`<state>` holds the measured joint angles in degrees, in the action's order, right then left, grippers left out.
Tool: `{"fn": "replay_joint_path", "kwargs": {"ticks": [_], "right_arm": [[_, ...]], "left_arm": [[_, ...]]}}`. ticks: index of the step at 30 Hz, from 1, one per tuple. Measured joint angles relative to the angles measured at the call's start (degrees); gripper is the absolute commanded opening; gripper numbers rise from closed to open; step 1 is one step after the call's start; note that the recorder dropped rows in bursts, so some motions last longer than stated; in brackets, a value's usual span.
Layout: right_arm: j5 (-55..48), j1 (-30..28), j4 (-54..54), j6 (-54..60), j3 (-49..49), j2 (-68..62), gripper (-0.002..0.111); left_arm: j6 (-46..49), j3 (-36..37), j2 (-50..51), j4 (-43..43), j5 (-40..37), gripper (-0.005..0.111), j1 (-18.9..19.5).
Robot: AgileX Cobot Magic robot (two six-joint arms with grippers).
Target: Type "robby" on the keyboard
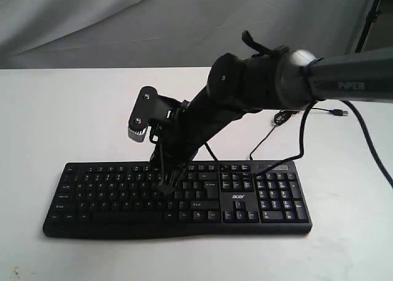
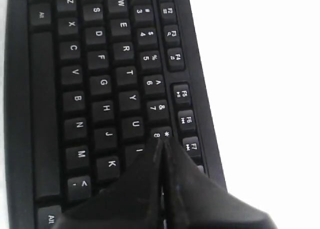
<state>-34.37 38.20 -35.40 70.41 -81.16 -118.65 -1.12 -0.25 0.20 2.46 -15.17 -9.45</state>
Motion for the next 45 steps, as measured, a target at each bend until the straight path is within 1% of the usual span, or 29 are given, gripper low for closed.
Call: {"fn": "replay_joint_path", "kwargs": {"ticks": [2, 7, 9, 17, 24, 45], "right_arm": [[-0.1, 0.8, -0.5, 0.0, 0.0, 0.0, 0.0], [1.1, 6.4, -0.9, 0.5, 0.0, -2.3, 0.0], [1.9, 7.1, -1.6, 0.5, 0.0, -3.3, 0.0], [3.5, 7.1, -5.2, 0.8, 0.0, -3.9, 0.0], [5.2, 8.6, -5.3, 1.7, 0.0, -3.9, 0.0], [5.9, 8.7, -6.2, 2.0, 0.0, -3.9, 0.0]], "left_arm": [[0.0, 0.0, 0.0, 0.0, 0.0, 0.0, 0.0], [0.0, 0.0, 0.0, 0.0, 0.0, 0.0, 0.0], [0.0, 0.0, 0.0, 0.0, 0.0, 0.0, 0.0], [0.0, 0.0, 0.0, 0.0, 0.0, 0.0, 0.0], [0.0, 0.0, 0.0, 0.0, 0.0, 0.0, 0.0], [0.0, 0.0, 0.0, 0.0, 0.0, 0.0, 0.0]]}}
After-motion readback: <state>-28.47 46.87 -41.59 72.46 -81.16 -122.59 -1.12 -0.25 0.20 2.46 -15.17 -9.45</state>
